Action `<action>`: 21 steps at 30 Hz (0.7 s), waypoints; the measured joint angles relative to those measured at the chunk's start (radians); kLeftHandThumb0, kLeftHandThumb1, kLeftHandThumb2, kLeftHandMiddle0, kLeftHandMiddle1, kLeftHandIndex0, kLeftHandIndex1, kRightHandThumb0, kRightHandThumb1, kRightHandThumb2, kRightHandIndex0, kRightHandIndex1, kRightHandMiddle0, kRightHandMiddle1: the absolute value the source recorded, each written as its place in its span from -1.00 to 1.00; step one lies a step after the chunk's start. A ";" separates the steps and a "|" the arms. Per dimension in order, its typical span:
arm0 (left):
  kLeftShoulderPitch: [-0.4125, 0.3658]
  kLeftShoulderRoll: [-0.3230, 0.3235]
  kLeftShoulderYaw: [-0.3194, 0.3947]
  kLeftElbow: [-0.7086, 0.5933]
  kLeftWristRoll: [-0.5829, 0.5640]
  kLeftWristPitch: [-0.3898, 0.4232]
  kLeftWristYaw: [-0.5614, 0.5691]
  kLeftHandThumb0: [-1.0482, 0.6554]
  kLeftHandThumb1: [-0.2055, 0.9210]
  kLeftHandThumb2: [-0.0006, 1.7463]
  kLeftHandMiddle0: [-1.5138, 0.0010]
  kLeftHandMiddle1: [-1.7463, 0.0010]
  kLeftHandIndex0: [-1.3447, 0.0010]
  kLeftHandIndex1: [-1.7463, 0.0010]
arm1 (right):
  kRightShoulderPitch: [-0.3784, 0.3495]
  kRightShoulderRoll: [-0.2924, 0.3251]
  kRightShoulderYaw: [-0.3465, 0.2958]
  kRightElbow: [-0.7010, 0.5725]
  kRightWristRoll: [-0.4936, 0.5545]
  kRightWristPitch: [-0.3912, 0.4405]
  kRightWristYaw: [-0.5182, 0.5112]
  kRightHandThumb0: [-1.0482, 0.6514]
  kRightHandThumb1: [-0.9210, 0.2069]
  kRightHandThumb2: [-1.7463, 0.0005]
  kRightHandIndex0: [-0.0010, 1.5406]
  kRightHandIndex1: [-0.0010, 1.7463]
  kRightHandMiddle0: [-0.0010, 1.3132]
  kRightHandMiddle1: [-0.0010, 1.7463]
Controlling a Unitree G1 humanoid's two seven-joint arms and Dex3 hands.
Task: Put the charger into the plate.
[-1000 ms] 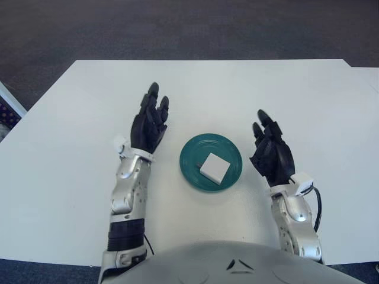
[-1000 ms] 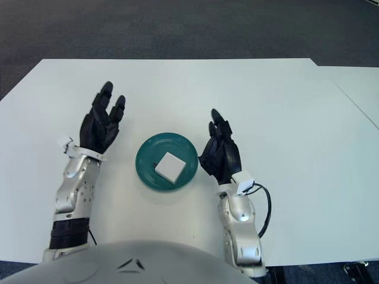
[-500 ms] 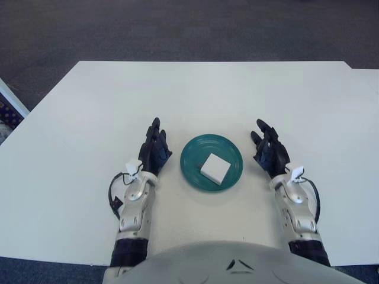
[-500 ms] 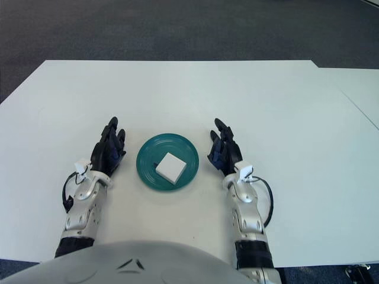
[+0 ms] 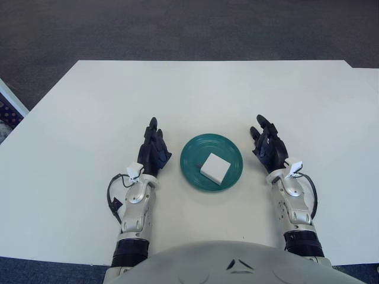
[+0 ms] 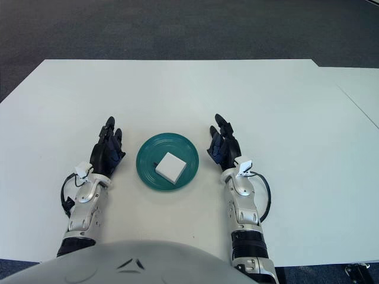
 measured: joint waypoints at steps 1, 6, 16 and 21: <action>0.002 0.000 0.000 0.002 -0.003 -0.004 -0.003 -1.00 1.00 0.12 1.00 1.00 1.00 1.00 | -0.001 0.000 -0.001 0.002 0.000 0.000 0.000 -0.67 -1.00 -0.02 -0.82 -0.99 -1.00 -0.61; 0.004 -0.004 0.005 0.023 -0.038 -0.039 -0.025 -1.00 1.00 0.13 1.00 1.00 1.00 1.00 | -0.010 0.000 -0.009 0.014 0.001 -0.001 0.000 -0.66 -1.00 -0.03 -0.81 -0.99 -1.00 -0.60; 0.005 -0.008 0.004 0.025 -0.032 -0.047 -0.024 -1.00 1.00 0.08 1.00 1.00 1.00 1.00 | -0.011 0.000 -0.012 0.019 -0.001 -0.002 0.000 -0.68 -1.00 -0.05 -0.85 -1.00 -1.00 -0.68; 0.011 -0.010 -0.001 0.018 -0.013 -0.052 -0.010 -1.00 1.00 0.05 1.00 1.00 1.00 1.00 | -0.011 0.006 -0.012 0.020 -0.002 -0.008 -0.004 -0.69 -1.00 -0.06 -0.87 -1.00 -1.00 -0.71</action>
